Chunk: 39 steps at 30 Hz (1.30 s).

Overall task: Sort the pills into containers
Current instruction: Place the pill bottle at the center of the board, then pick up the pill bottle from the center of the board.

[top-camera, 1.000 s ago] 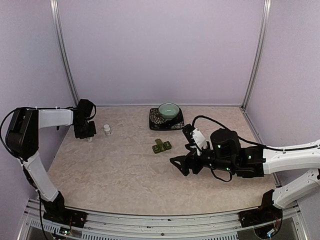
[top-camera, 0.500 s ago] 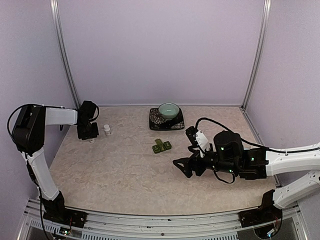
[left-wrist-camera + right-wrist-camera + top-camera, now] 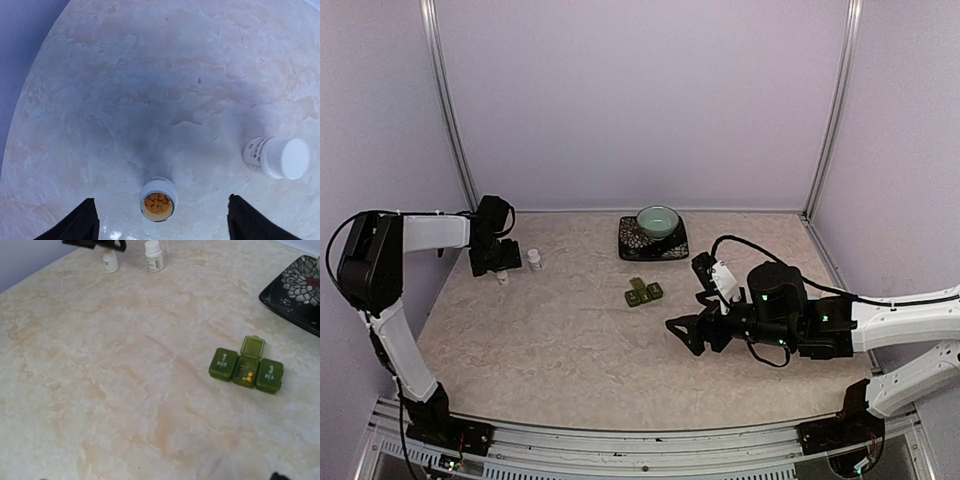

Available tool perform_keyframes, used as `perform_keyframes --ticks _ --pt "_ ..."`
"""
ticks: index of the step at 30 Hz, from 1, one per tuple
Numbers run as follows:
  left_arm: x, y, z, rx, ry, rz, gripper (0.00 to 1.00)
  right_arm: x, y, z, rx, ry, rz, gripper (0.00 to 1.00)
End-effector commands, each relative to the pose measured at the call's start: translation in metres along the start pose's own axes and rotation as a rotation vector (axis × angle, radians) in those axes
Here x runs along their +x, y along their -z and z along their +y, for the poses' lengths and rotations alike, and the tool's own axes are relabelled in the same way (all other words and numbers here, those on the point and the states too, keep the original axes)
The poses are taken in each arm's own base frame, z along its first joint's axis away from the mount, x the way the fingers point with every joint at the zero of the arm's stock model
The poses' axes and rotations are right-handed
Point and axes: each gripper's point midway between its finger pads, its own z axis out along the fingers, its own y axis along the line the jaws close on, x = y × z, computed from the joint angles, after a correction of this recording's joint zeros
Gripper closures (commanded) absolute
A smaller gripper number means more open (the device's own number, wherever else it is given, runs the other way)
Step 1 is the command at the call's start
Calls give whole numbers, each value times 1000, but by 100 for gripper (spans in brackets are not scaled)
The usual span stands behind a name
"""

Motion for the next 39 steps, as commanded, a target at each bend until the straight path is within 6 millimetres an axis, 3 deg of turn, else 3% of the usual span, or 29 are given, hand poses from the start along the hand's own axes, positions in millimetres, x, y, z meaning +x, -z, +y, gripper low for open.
perform_keyframes --ticks 1,8,14,25,32,39 --pt "-52 46 -29 106 -3 -155 3 3 -1 -2 1 -11 6 6" --pt "-58 41 -88 164 -141 -143 1 2 -2 -1 -3 -19 9 6" --pt "-57 24 -109 186 -170 -112 3 1 3 -4 9 -23 8 6" --pt "-42 -14 -117 145 -207 -50 21 3 0 -4 8 -26 14 5" --pt "-36 -17 -114 131 -201 -35 27 6 1 -5 12 -26 20 5" --pt "-28 -20 -108 92 -209 -22 41 7 -2 -3 7 -25 26 5"
